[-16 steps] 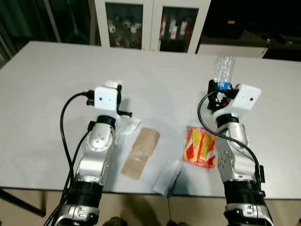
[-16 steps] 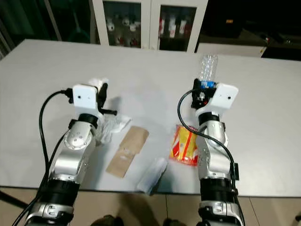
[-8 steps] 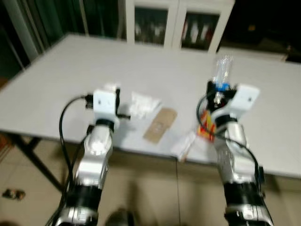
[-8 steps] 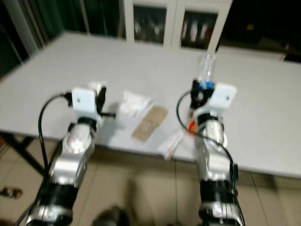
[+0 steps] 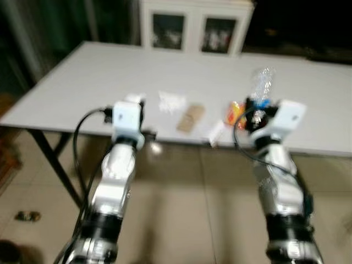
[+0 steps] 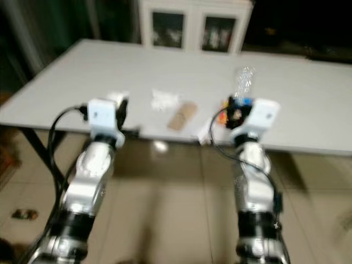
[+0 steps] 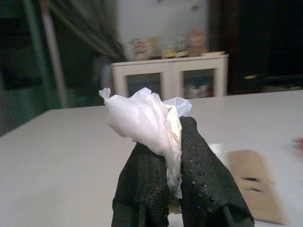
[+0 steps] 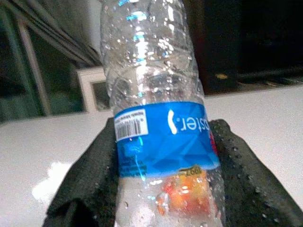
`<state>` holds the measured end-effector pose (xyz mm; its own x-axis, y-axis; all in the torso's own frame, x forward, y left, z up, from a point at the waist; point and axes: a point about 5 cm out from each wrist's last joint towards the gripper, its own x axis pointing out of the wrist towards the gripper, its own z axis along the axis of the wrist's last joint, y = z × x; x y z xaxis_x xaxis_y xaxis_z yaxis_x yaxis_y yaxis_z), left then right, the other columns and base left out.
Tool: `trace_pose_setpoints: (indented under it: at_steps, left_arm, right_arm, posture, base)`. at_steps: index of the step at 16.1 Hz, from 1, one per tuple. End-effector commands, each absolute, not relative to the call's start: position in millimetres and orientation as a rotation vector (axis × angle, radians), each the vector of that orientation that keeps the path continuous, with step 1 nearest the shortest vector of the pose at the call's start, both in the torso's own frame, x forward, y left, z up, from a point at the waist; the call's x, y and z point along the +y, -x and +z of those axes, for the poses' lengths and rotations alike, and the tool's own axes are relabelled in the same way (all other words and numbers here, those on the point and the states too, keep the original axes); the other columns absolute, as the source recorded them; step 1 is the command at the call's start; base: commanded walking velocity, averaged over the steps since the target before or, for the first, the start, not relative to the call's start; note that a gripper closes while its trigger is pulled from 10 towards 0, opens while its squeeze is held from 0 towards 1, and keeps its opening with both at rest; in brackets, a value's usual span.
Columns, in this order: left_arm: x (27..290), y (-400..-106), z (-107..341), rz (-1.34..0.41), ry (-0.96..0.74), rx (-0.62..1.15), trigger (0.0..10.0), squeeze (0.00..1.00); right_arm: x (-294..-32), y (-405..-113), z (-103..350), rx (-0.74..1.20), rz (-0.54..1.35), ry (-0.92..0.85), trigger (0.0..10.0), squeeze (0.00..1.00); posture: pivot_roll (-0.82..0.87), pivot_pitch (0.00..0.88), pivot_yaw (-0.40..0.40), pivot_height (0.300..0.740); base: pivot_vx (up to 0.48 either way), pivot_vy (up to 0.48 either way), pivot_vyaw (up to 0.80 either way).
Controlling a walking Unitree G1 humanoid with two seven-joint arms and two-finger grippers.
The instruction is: Picking trash to rubbish bin
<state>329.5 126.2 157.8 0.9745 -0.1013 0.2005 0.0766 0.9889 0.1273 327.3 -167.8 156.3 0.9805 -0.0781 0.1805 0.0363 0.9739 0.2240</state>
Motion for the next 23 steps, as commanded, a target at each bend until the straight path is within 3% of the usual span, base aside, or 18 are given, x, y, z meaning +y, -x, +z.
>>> trace_pose_setpoints:
  at_steps: [1, 11, 23]
  left_arm:
    - [128, -330, 158, -0.081, -0.124, -0.206, 10.0, 0.00]
    - [130, -330, 156, -0.067, -0.122, -0.190, 10.0, 0.00]
    - [131, -332, 158, -0.068, -0.108, -0.193, 10.0, 0.00]
  right_arm:
    - [-167, -328, 161, -0.202, -0.053, -0.229, 10.0, 0.00]
    - [-168, -328, 159, -0.177, -0.046, -0.223, 10.0, 0.00]
    - [-163, -328, 151, -0.134, -0.012, -0.205, 10.0, 0.00]
  posture:
    - [0.00, 0.000, -0.048, 0.740]
    - [0.00, 0.000, -0.053, 0.740]
    - [0.01, 0.018, -0.055, 0.740]
  base:
    - [-0.266, 0.000, 0.00]
    - [-0.078, 0.000, 0.04]
    - [0.000, 0.000, 0.80]
